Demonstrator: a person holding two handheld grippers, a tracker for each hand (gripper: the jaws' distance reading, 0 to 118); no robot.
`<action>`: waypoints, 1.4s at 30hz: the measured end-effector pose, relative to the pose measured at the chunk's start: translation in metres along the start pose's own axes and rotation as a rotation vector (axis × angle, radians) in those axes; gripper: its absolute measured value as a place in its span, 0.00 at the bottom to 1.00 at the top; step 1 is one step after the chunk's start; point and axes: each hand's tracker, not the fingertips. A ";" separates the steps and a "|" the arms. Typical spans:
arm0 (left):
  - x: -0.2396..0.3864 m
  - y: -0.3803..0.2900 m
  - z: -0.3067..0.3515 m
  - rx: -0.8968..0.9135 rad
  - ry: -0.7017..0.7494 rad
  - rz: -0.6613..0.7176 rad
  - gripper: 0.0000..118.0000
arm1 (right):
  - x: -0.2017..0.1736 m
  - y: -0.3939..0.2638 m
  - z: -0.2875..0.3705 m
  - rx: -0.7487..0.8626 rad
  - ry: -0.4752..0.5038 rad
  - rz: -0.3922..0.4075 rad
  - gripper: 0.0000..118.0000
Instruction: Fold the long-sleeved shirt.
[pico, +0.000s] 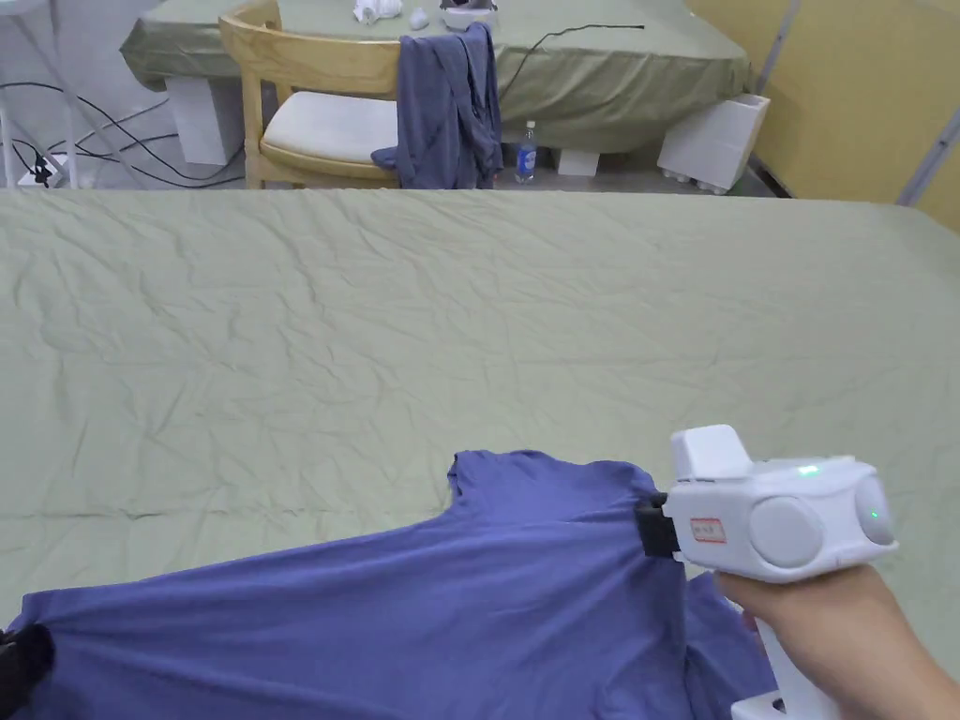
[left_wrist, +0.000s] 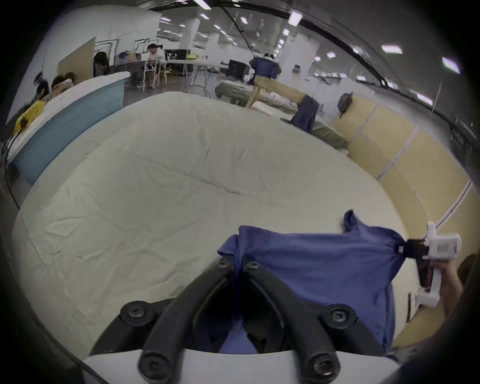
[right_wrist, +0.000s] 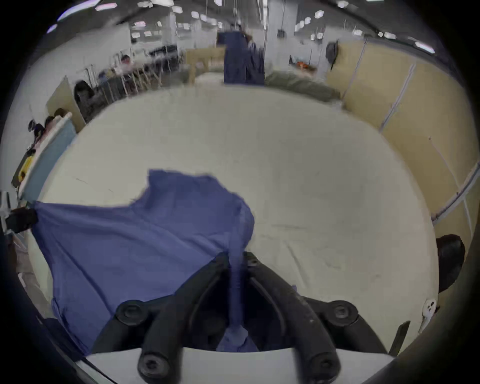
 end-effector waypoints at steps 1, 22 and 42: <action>0.001 0.000 0.011 0.013 -0.004 0.004 0.02 | 0.000 -0.004 0.024 0.047 0.013 -0.010 0.10; 0.071 0.067 0.286 0.478 -0.232 -0.023 0.02 | 0.012 -0.010 0.389 0.852 -0.073 -0.065 0.10; 0.183 0.371 0.311 0.651 -0.270 -0.122 0.02 | 0.092 0.323 0.480 0.799 -0.155 -0.113 0.10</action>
